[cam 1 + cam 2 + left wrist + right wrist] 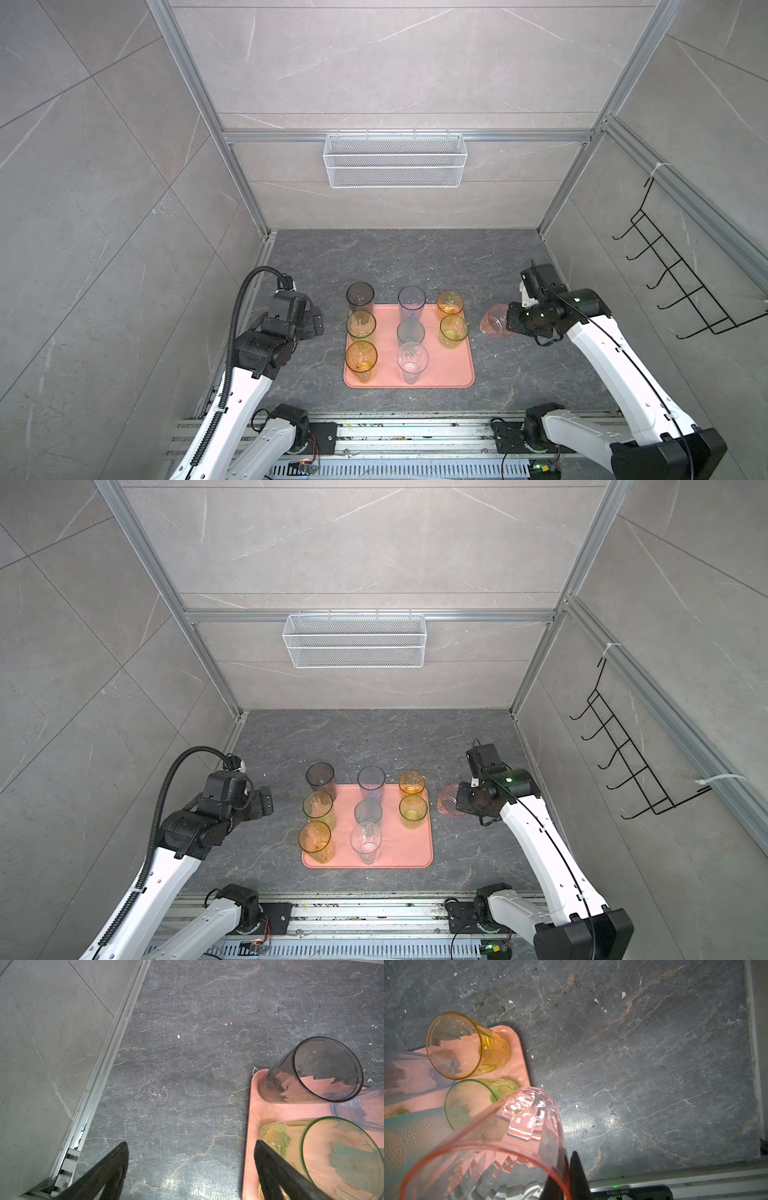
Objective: Place the glasses into the tray
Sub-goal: 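Lift the pink glass and carry it toward the tray's near corner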
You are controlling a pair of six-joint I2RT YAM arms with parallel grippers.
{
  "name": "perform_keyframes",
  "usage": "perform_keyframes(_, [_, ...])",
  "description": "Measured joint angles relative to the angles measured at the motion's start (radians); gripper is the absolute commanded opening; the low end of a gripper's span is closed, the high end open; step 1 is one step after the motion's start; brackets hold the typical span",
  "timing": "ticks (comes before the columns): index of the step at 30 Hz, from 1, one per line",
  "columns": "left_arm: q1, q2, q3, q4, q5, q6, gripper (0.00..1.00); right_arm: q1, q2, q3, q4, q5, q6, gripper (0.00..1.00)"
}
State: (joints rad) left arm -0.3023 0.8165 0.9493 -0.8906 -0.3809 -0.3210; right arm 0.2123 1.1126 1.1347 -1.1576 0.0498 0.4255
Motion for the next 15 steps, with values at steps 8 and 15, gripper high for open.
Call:
perform_keyframes(8, [0.0, 0.0, 0.0, 0.0, 0.0, 0.0, 0.95, 0.106, -0.06, -0.079, -0.048, 0.022, 0.029, 0.0])
perform_keyframes(15, [0.0, 0.005, 0.0, 0.0, 0.0, 0.0, 0.95, 0.254, -0.076, -0.13, -0.044, 0.032, 0.095, 0.0])
